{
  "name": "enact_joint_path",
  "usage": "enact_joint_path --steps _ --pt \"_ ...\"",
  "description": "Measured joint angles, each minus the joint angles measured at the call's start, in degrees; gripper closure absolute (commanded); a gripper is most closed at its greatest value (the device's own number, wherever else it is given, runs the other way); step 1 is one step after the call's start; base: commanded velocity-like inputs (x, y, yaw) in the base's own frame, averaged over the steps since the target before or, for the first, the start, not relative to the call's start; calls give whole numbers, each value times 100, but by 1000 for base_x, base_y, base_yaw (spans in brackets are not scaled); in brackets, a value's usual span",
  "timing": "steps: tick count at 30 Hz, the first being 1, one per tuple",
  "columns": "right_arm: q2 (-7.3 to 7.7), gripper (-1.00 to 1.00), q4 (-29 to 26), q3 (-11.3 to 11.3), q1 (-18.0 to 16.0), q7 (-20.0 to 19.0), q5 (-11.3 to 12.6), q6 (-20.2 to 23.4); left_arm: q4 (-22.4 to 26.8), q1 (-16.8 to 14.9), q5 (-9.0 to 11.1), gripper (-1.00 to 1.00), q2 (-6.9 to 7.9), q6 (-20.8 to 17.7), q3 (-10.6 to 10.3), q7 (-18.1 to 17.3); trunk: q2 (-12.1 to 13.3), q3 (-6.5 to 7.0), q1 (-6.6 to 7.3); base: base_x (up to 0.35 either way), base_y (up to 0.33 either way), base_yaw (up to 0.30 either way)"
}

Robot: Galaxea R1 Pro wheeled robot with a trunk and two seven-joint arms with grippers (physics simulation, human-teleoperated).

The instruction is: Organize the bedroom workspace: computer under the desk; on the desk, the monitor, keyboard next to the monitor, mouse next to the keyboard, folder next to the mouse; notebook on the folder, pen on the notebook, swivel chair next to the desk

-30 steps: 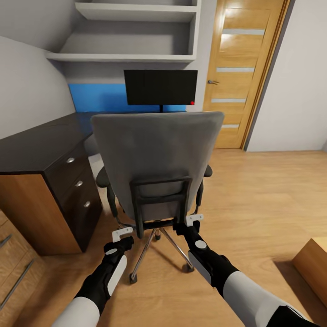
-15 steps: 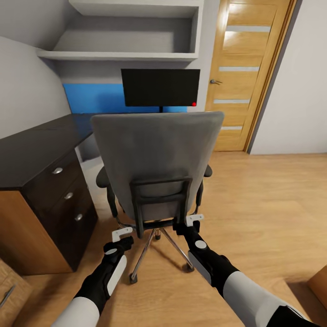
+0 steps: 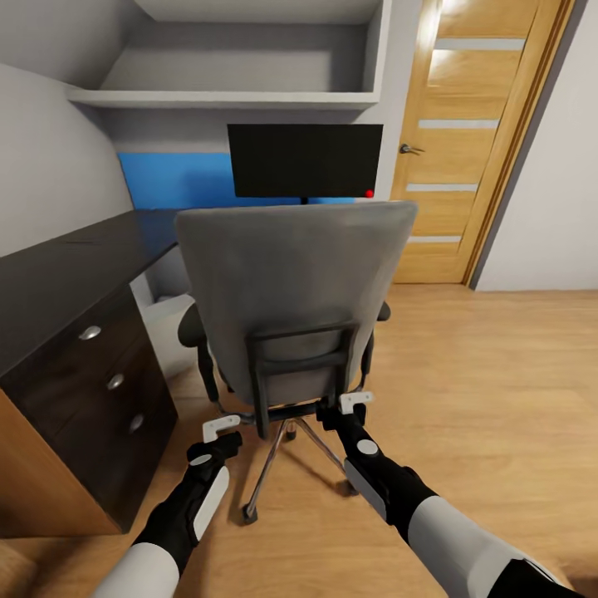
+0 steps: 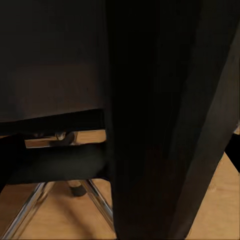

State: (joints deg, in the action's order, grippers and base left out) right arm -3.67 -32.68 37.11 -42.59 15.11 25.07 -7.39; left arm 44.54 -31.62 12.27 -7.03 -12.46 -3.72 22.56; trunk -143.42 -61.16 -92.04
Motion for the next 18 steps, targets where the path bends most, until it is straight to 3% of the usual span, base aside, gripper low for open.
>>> enact_joint_path --steps 18 --pt "12 -100 34 -7 -1 -4 -14 -3 -9 1 10 -100 -3 -3 1 8 0 0 0 322 0 2"
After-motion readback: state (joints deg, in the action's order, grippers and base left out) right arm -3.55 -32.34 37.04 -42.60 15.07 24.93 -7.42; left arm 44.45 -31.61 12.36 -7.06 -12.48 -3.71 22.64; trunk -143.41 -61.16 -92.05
